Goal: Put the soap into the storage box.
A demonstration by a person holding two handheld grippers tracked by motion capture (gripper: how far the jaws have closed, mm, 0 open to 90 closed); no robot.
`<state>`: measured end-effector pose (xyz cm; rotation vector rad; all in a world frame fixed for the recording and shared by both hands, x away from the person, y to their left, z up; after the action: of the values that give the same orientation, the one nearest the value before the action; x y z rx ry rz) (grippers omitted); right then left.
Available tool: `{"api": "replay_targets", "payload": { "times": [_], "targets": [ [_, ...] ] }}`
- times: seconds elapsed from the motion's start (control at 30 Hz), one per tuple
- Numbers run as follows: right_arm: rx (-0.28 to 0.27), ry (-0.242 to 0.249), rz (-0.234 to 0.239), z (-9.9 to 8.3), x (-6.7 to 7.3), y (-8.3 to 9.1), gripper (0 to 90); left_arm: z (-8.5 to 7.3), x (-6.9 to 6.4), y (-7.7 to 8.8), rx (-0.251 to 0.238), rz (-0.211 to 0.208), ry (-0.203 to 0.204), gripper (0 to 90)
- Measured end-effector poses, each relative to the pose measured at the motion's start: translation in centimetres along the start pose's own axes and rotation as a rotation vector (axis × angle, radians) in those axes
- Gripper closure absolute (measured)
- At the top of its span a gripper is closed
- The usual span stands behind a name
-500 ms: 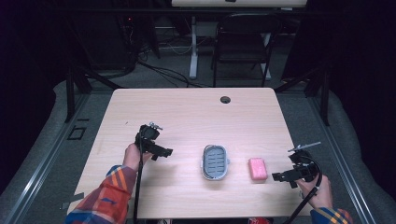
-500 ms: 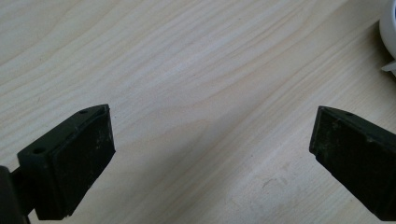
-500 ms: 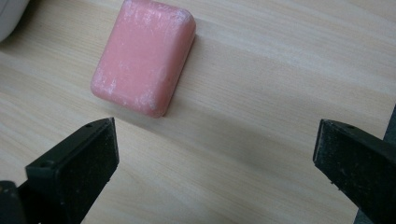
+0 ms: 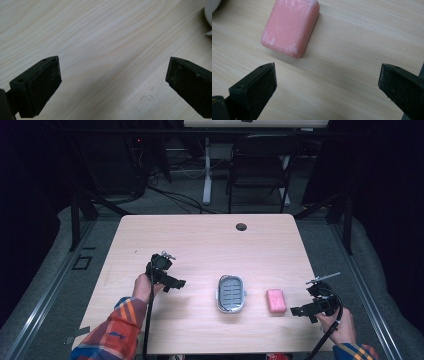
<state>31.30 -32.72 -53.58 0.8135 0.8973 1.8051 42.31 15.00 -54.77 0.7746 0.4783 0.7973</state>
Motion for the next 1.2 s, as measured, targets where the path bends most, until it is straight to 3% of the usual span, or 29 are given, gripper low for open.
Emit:
{"api": "replay_targets", "payload": {
  "times": [0.37,0.87,1.2],
  "targets": [
    [-0.005,0.005,-0.023,0.4,0.6,0.3,1.3,0.0,0.0,-0.1,0.000,0.003,-0.001,0.0],
    [0.011,0.005,-0.027,1.2,1.8,0.3,0.0,0.0,0.0,-0.1,0.004,0.002,-0.003,0.1],
    [-0.006,-0.007,-0.025,2.0,2.7,0.4,0.0,0.0,0.0,-0.2,0.012,-0.001,-0.008,0.2]
  ]
}}
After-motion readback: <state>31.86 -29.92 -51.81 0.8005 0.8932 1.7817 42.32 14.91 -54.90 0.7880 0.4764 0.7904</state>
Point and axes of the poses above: each handheld gripper's, and its own axes: y roughly backward along the jaws, z roughly out of its top, x roughly to its left, the point moved 2 cm from there along -y, roughly forward along the jaws, and after that the axes turned 9 degrees about -x, right-handed, at the moved point
